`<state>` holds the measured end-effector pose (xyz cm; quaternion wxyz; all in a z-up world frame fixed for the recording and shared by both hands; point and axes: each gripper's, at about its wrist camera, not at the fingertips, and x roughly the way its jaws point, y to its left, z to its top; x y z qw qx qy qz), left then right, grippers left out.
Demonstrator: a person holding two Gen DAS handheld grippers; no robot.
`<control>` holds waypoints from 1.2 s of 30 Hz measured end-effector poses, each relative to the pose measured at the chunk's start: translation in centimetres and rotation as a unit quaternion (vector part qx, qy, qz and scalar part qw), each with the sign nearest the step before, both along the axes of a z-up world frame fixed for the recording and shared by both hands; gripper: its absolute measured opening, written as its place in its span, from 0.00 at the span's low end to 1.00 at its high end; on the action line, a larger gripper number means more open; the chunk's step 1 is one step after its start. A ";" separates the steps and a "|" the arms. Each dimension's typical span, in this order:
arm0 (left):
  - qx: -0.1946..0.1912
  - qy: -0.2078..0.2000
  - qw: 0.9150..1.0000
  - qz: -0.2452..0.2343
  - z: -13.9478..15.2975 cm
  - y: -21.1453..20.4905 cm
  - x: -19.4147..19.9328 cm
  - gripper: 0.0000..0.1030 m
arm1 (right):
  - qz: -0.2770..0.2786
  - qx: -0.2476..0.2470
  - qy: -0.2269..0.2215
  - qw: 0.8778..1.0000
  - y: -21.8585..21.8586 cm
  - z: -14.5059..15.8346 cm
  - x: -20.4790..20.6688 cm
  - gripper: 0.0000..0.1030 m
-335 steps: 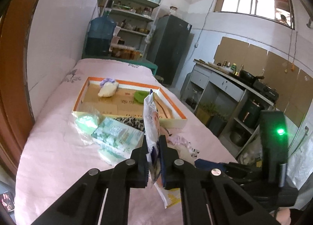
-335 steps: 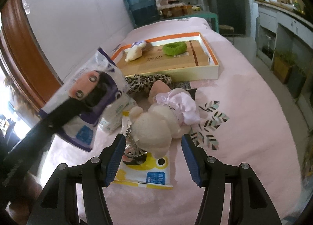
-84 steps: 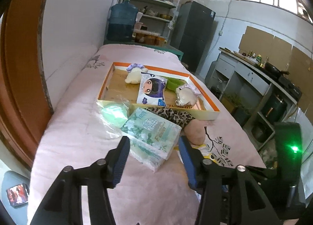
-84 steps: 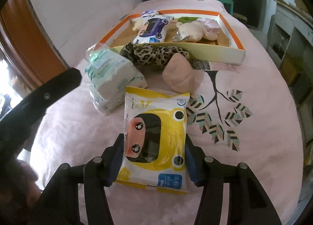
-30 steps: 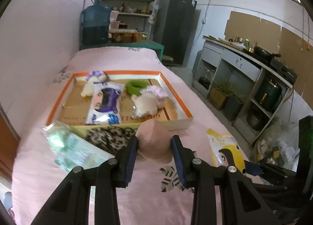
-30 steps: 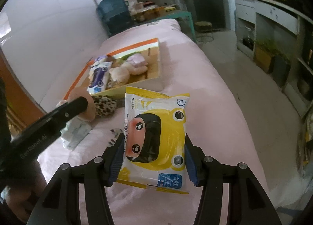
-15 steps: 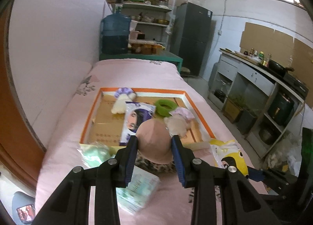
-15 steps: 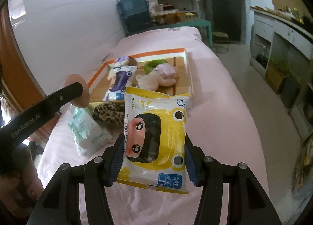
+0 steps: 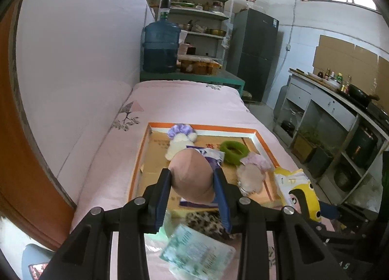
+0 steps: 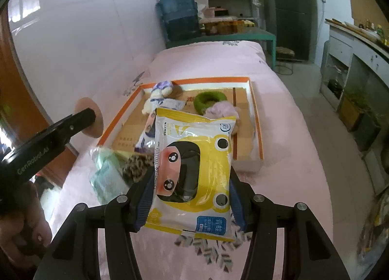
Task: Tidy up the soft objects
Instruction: 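Carry wipes bag and sponge pad into the tray while both grippers lower them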
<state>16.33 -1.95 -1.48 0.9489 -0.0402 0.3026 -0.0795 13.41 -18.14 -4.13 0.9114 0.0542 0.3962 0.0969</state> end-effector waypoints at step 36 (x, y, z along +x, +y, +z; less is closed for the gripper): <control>-0.016 0.054 0.998 0.035 -3.8 2.6 11.1 0.35 | 0.022 -0.013 -0.006 1.000 0.9 -1.0 13.0 0.55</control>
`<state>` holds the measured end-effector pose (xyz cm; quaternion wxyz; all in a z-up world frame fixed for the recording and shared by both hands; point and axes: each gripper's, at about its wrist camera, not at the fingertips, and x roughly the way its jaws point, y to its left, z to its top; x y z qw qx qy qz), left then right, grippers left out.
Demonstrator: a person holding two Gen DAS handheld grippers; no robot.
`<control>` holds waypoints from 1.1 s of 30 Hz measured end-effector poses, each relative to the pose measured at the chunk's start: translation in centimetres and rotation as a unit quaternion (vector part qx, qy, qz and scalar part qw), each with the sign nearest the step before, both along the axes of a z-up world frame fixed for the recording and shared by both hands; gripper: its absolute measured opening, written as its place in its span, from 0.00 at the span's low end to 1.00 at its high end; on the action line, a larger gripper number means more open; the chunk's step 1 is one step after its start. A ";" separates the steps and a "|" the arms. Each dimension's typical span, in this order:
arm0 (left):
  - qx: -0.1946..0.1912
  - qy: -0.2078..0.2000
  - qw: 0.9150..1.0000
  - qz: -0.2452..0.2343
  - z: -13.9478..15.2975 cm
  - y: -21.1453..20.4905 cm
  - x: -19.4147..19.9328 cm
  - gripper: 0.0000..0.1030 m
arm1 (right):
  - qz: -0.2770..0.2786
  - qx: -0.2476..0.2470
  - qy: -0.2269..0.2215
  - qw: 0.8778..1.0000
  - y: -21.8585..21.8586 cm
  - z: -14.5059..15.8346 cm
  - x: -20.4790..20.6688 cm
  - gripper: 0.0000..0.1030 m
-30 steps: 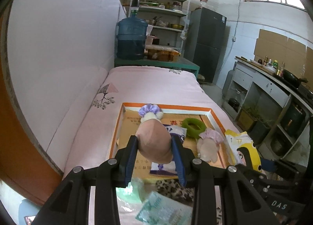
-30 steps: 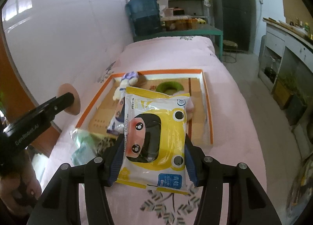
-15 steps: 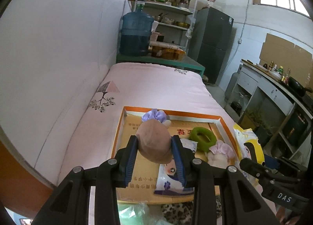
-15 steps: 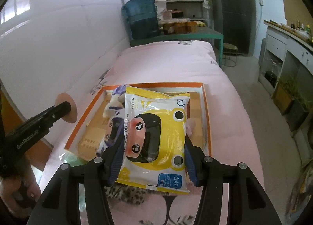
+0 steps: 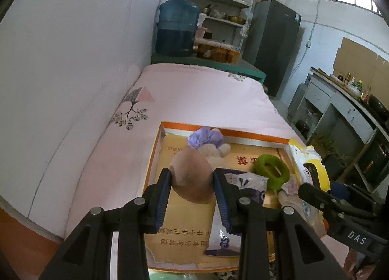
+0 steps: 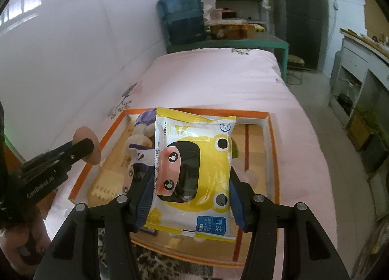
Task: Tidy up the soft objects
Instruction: 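Carry wipes bag and sponge pad into the tray while both grippers lower them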
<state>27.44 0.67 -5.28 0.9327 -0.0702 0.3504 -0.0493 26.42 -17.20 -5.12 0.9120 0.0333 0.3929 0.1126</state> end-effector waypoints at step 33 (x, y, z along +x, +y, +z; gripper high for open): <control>-0.027 0.079 0.996 -0.010 -4.7 0.6 2.8 0.36 | 0.029 -0.013 0.037 0.999 2.2 -4.4 4.1 0.58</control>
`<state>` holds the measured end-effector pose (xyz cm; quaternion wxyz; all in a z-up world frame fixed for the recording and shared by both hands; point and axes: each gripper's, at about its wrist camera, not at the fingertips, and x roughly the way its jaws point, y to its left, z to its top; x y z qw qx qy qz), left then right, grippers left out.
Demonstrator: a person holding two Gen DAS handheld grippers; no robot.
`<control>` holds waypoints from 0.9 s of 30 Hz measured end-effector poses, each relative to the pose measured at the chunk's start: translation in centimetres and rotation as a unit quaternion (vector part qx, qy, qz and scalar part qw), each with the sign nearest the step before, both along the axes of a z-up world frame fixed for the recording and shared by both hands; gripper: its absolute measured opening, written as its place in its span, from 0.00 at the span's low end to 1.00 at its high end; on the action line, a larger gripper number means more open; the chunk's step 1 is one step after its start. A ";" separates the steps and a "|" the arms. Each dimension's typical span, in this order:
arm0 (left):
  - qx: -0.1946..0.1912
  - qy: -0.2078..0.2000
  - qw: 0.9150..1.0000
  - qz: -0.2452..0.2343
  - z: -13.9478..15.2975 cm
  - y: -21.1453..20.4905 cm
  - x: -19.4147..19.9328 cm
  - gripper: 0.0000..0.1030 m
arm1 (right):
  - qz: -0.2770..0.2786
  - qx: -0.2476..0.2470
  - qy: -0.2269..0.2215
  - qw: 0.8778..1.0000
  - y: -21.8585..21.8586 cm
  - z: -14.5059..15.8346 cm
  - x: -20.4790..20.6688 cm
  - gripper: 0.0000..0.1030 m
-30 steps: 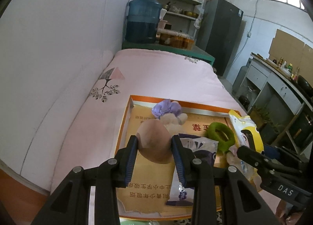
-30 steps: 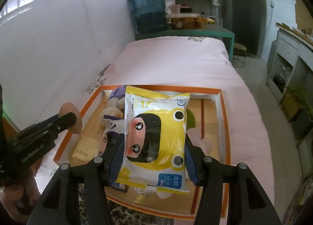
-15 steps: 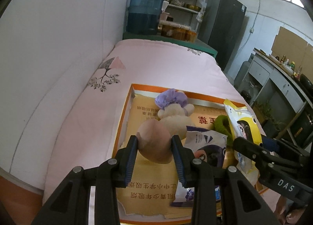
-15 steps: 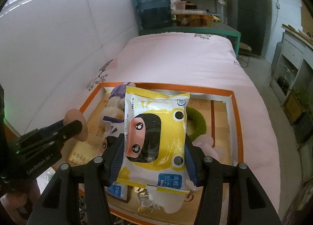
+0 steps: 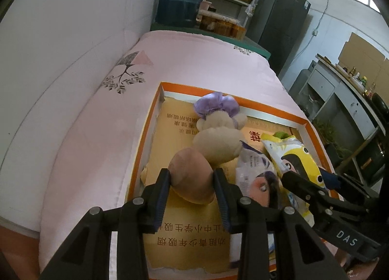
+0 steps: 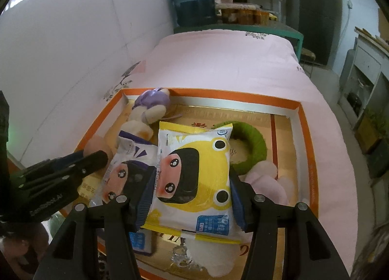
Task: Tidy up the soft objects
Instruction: 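Carry wipes bag and sponge pad into the tray while both grippers lower them, then open both grippers and withdraw them from the tray toward the remaining items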
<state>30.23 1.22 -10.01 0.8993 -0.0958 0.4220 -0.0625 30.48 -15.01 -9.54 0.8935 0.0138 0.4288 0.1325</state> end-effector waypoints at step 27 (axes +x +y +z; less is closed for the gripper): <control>0.030 -0.048 0.998 -0.010 2.6 -1.5 -2.1 0.63 | -0.019 0.017 -0.023 0.999 -1.9 2.2 -2.9 0.72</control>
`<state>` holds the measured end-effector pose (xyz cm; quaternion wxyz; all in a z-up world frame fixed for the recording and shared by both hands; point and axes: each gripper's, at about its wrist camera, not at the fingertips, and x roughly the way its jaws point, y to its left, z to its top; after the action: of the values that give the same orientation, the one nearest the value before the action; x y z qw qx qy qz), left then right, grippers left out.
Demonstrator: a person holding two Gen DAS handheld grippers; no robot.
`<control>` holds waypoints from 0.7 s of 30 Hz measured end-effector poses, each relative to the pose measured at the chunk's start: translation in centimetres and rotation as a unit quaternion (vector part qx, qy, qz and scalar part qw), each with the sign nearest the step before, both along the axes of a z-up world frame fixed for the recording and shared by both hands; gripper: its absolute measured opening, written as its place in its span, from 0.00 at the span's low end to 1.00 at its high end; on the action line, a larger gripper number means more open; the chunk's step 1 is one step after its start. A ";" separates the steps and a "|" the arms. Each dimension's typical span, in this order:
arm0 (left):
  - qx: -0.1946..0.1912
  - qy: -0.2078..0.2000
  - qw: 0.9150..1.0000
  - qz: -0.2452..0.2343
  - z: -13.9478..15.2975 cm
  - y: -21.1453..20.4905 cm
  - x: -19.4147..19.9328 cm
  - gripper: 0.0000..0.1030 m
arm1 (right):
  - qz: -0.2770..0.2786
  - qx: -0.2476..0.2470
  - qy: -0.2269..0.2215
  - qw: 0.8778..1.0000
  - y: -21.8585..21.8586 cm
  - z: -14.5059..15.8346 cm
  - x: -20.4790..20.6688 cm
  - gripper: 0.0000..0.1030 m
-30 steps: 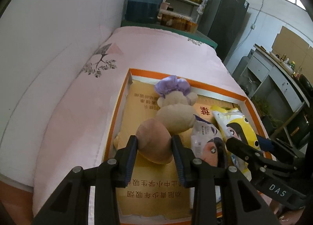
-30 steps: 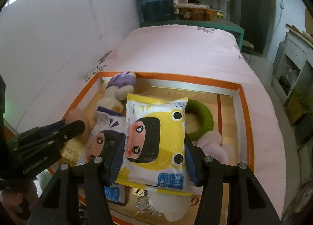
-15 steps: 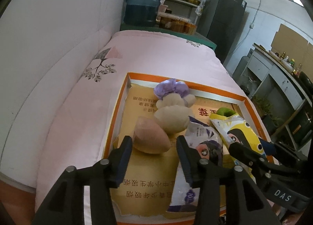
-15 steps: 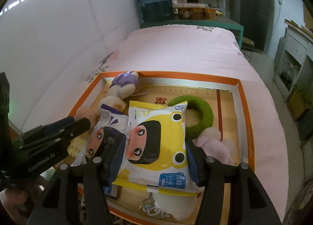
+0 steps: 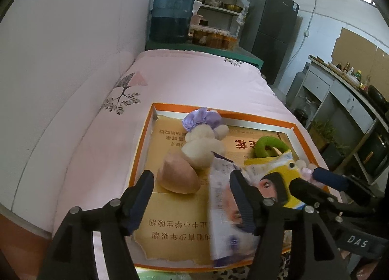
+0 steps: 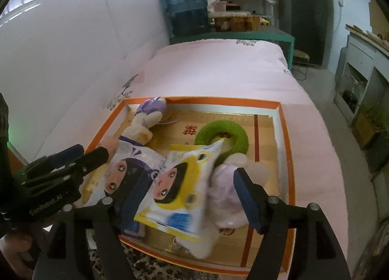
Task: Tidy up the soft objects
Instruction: 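Open both grippers and withdraw them from the tray toward the remaining items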
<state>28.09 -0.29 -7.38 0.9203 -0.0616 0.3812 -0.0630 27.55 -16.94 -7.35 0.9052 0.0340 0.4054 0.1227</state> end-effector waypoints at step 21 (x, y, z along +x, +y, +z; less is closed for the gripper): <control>0.019 -0.031 0.999 0.004 2.5 -0.3 -3.8 0.64 | -0.021 0.025 -0.009 0.999 -1.9 2.1 -5.0 0.72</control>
<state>24.25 -0.59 -4.87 0.9329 -0.0437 0.3533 -0.0541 22.54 -18.79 -5.27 0.9101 0.0638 0.3932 0.1140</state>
